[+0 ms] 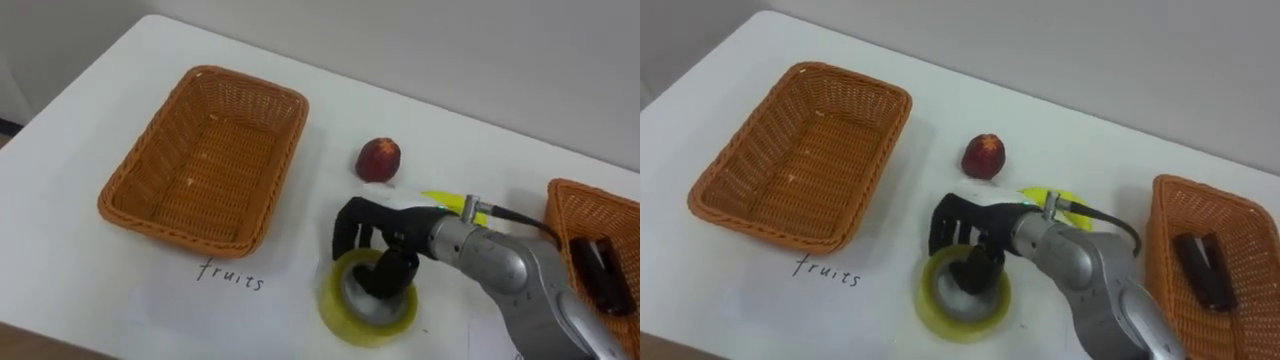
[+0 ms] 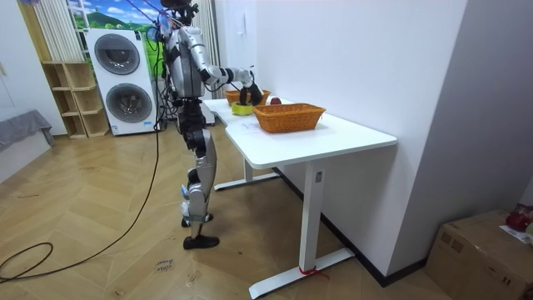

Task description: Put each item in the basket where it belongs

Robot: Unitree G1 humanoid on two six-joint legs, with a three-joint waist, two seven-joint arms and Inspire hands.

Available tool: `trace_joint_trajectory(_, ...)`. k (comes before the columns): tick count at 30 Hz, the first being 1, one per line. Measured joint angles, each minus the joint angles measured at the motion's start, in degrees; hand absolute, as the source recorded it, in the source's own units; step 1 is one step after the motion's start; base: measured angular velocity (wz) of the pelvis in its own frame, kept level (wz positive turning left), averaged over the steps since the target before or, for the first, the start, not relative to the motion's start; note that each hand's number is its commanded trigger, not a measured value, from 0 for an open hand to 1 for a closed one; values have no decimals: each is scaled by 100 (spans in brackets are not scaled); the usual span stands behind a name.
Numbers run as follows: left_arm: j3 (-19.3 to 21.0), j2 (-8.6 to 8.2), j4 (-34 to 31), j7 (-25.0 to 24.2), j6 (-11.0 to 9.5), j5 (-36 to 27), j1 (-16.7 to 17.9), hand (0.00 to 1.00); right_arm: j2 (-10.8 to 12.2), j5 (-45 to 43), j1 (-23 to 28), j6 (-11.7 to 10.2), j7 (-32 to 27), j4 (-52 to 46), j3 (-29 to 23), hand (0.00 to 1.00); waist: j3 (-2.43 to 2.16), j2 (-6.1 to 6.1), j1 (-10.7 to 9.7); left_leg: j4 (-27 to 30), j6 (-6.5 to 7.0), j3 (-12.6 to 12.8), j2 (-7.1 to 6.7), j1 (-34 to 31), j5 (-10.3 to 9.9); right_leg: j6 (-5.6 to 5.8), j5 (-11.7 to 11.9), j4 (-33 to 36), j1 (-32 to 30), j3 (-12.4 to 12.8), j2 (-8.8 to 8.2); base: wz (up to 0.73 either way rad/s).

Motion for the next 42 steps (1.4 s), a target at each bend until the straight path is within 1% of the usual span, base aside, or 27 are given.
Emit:
trace_joint_trajectory(1,5,-2,0,23,-4,-2,2,0,-7,120,4,-41,-116,0,-194,100,3,30,-45,-12,0,27,3,25,0,0,0,5,8,27,1,-12)
trace_joint_trajectory(2,5,-6,4,50,-12,-3,5,0,-7,158,3,-51,-188,-5,-268,100,-1,44,-86,-15,0,33,4,27,0,1,0,5,11,29,1,-8)
trace_joint_trajectory(5,71,-91,1,209,-27,13,51,0,-4,131,32,-64,-439,-191,-573,100,-12,132,-204,-14,0,70,7,34,0,2,1,7,6,51,5,-7)
trace_joint_trajectory(7,155,-177,1,253,-36,15,71,0,-10,126,103,-82,-607,-459,-757,100,-43,202,-295,-12,-1,94,10,42,0,2,1,9,5,59,10,-4)
trace_joint_trajectory(9,166,-203,-2,253,-39,18,68,0,-10,135,161,-128,-752,-602,-885,100,-60,241,-326,-9,-1,120,10,64,0,2,1,9,12,102,17,-8)
trace_joint_trajectory(11,222,-238,-12,251,-81,18,93,0,-10,273,199,-184,-867,-653,-1051,100,-61,284,-339,-10,-1,147,13,128,0,2,1,10,59,178,22,-10)
trace_joint_trajectory(12,274,-277,-48,252,-81,16,130,0,-9,315,198,-214,-964,-655,-1146,100,-79,310,-363,-10,-1,155,15,146,0,2,1,10,72,185,10,-4)
trace_joint_trajectory(13,278,-307,-77,252,-85,13,150,0,-9,331,192,-242,-1080,-654,-1263,100,-87,328,-412,-10,-1,154,14,154,0,3,1,19,75,181,-5,0)
trace_joint_trajectory(15,280,-334,-124,252,-85,14,203,0,-5,336,179,-249,-1260,-644,-1400,100,-80,352,-433,-10,-1,180,15,192,0,6,2,29,96,189,-4,-6)
trace_joint_trajectory(16,282,-345,-127,252,-84,16,224,0,-2,339,180,-249,-1352,-640,-1475,100,-83,362,-434,-18,-1,227,25,231,0,9,4,32,117,208,2,-14)
trace_joint_trajectory(18,326,-361,-126,251,-83,22,240,0,-2,369,179,-249,-1475,-640,-1582,100,-93,365,-441,-20,-2,256,39,238,-1,9,4,54,112,211,12,-10)
trace_joint_trajectory(23,373,-370,-133,245,-80,29,290,0,-4,404,180,-246,-1717,-637,-1801,100,-88,372,-469,-17,-6,278,56,239,-3,7,5,108,99,264,40,-2)
trace_joint_trajectory(27,430,-378,-146,234,-82,191,417,0,-5,424,181,-254,-1809,-630,-1907,100,-96,358,-561,-10,-7,282,53,247,-3,5,8,109,103,279,44,0)
trace_joint_trajectory(30,460,-390,-150,232,-83,198,501,0,-25,465,181,-276,-1904,-626,-2067,100,-98,354,-619,-6,-6,282,51,272,-3,6,9,108,110,254,39,0)
trace_joint_trajectory(33,513,-394,-149,208,-84,174,505,0,-29,605,181,-367,-2084,-429,-2256,100,-96,351,-646,-8,-6,282,52,281,-3,6,8,105,120,257,40,0)
trace_joint_trajectory(35,573,-400,-149,208,-84,172,488,0,-37,650,181,-370,-2139,-288,-2334,100,-91,351,-673,-8,-6,281,53,300,-3,7,8,103,138,255,41,0)
trace_joint_trajectory(37,573,-403,-149,207,-84,174,482,0,-54,639,180,-385,-2207,-89,-2411,100,-90,348,-762,-12,-7,274,55,322,-4,7,8,101,169,263,41,2)
trace_joint_trajectory(38,573,-405,-149,205,-84,174,481,0,-56,630,180,-385,-2218,-54,-2430,100,-87,349,-776,-13,-7,276,55,321,-4,7,8,100,173,268,43,0)
trace_joint_trajectory(39,571,-408,-149,198,-83,173,483,0,-61,641,181,-387,-2266,43,-2460,100,-74,367,-825,-15,-7,285,56,326,-5,7,8,98,183,285,45,0)
trace_joint_trajectory(42,565,-417,-149,157,-81,172,491,0,-62,684,188,-380,-2313,208,-2601,100,-72,369,-968,-18,-8,286,56,327,-6,7,8,102,182,291,45,0)
